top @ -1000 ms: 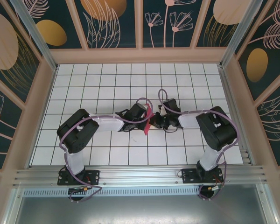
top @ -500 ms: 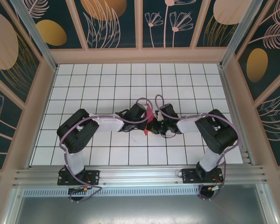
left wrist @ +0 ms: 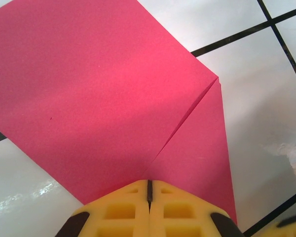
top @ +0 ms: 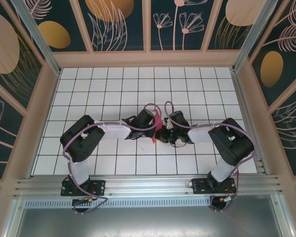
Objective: Fold a paper plane with a square sheet of paper (pick it up from the middle)
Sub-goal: Third fold the triangle at the center of the table.
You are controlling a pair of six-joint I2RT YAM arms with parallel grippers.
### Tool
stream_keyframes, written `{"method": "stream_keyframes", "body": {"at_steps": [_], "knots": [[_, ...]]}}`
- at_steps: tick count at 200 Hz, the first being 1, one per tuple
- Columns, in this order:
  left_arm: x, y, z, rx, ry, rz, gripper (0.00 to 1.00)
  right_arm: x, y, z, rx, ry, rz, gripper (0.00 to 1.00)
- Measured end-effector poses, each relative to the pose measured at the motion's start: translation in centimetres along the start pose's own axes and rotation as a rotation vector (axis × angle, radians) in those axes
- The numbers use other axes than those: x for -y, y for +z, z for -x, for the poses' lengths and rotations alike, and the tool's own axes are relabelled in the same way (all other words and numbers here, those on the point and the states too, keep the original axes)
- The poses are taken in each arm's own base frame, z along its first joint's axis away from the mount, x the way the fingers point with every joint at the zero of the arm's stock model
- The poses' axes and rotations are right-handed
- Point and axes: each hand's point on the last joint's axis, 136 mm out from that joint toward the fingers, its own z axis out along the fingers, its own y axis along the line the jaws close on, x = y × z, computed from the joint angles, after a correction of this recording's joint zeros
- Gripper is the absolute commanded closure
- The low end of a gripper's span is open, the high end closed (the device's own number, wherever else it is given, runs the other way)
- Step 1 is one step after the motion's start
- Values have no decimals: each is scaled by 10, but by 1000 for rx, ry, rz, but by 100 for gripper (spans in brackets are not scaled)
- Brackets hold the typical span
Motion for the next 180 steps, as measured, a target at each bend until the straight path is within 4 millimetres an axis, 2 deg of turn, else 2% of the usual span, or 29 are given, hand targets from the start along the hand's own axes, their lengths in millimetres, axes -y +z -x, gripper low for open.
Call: {"method": "stream_keyframes", "body": {"at_steps": [33,116,180], "knots": [[0,0,0,0,0,1,96,6,1,-12,-17,30,8,91],[0,0,0,0,-7,1,96,3,3,-12,-17,15,-31,92],[0,0,0,2,-7,1,96,-17,-2,-12,-5,-9,26,91]]}}
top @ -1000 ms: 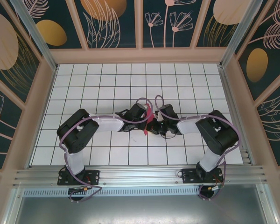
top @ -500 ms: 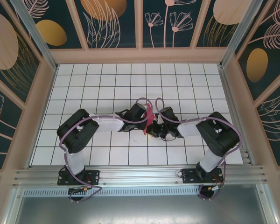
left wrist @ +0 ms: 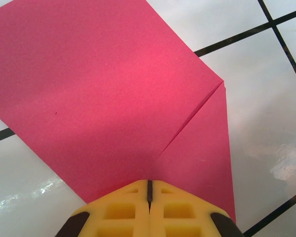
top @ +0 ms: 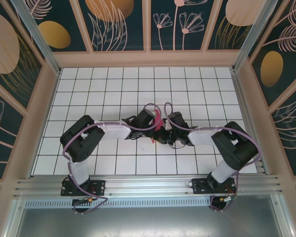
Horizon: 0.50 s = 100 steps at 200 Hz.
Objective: Fold a paper plane with a square sheet of paper (pick it up from the middle)
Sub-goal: Third fold the triangle at the center of the table.
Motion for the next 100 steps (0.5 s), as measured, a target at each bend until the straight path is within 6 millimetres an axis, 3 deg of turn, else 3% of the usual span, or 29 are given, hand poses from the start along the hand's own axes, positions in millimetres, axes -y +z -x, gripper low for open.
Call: {"method": "stream_keyframes", "body": {"at_steps": [35,63,100], "knots": [[0,0,0,0,0,0,96,15,13,-7,-28,23,-36,92],[0,0,0,0,-1,1,96,15,14,-7,-27,22,-31,92],[-1,-2,0,1,-10,4,86,15,11,-6,-16,12,-45,89]]}}
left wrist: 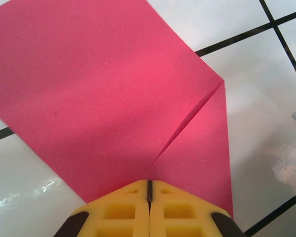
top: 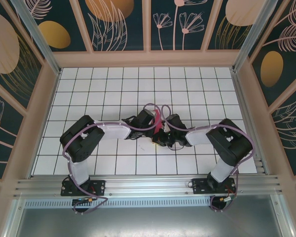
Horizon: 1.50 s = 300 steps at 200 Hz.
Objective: Fold a paper plane with a square sheet of paper (pick it up from the middle)
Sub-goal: Third fold the triangle at the center of the table, then fourth fold the wing at the center of the table.
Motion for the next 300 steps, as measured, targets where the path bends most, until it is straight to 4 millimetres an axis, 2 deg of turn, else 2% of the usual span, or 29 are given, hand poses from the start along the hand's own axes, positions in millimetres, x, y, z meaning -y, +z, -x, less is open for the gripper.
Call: {"method": "stream_keyframes", "body": {"at_steps": [16,24,41,54,73,96,140,192,219,255,300], "knots": [[-4,-3,-3,-13,-12,19,81,0,-8,2,19,-12,-18,86],[-5,-6,-4,-18,-16,28,75,-3,-14,5,34,-23,-18,84],[-9,-13,-4,-30,-24,54,69,-10,-34,25,108,-42,-10,80],[-9,-22,3,-18,-28,65,61,-12,-50,45,176,-50,-1,75],[-3,-35,23,29,-34,58,64,-6,-70,73,254,-46,-2,74],[0,-48,41,79,-52,44,75,2,-83,95,297,-48,-21,68],[-10,-53,46,77,-108,18,87,-4,-65,109,242,-88,-5,64],[2,-50,33,28,-105,-65,94,0,-44,112,166,-89,5,61],[2,-41,24,-4,-105,-76,96,2,-37,112,142,-84,10,61],[-7,-23,6,-55,-107,-42,98,6,-30,110,118,-74,11,61],[-16,-12,-7,-85,-103,-4,99,3,-26,112,111,-86,16,60]]}}
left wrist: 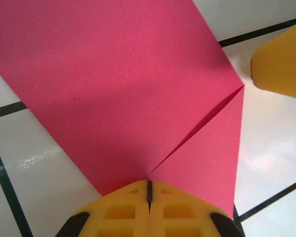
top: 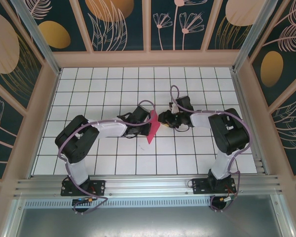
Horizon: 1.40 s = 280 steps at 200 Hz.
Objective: Fold a paper plane with a square sheet of paper (pick it up from the middle)
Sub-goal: Fourth fold the wing at the center of the table.
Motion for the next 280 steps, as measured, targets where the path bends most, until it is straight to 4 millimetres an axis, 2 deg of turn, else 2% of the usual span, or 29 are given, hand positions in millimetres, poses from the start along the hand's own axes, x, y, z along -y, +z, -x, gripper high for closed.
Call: {"method": "stream_keyframes", "body": {"at_steps": [57,131,209,280], "knots": [[-1,3,-2,16,4,-11,100,0,7,-4,-19,-13,-4,60],[-1,0,-2,31,5,-17,93,-3,7,2,-11,-22,-13,59],[-8,-7,-4,46,4,10,88,-4,9,-2,-23,-24,-15,59],[-15,-12,1,77,2,53,90,-6,11,-5,-30,-30,-14,59]]}}
